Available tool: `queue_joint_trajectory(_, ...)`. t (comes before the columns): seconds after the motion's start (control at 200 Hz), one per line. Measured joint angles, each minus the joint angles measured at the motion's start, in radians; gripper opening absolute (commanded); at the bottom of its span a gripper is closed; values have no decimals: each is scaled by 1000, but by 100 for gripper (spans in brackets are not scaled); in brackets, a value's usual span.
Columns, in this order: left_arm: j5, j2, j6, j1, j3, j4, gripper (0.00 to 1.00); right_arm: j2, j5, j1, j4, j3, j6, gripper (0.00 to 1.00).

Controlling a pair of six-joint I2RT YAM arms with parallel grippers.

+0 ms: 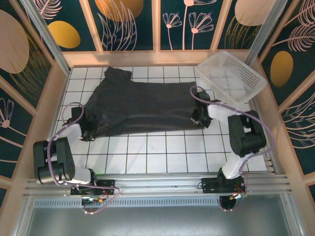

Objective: Fold and stack the t-shirts

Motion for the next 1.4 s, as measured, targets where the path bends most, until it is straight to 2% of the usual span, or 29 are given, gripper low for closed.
queue_joint_trajectory(0.055,-5,-55,-3,1,-33,-33,28,-62,3,21,-23,-63,20,28)
queue_joint_trajectory(0.115,-10,-101,-9,3,-48,-81,36,-119,2,36,-47,-113,37,31)
queue_joint_trajectory(0.23,-30,-139,-32,3,-27,-150,45,-149,8,37,-72,-119,45,38)
queue_joint_trajectory(0.43,-20,-147,-80,-17,126,-187,43,-149,-26,78,-24,31,-27,42)
queue_joint_trajectory(0.651,76,-217,-213,-171,94,-179,33,-103,-307,165,183,172,-103,35)
queue_joint_trajectory(0.791,118,-245,-291,-224,19,-176,30,-29,-431,219,245,227,-105,34)
queue_joint_trajectory(0.956,157,-201,-340,-262,-8,-137,34,4,-488,257,272,242,-101,34)
queue_joint_trajectory(1.171,167,-124,-365,-279,-32,-62,35,4,-496,259,286,242,-93,33)
queue_joint_trajectory(1.331,168,-70,-367,-280,-32,-13,23,4,-496,259,289,242,-81,32)
queue_joint_trajectory(1.371,169,-56,-367,-280,-31,-3,16,4,-496,259,289,242,-78,31)
queue_joint_trajectory(1.401,171,-48,-364,-280,-28,0,7,4,-496,259,289,242,-77,30)
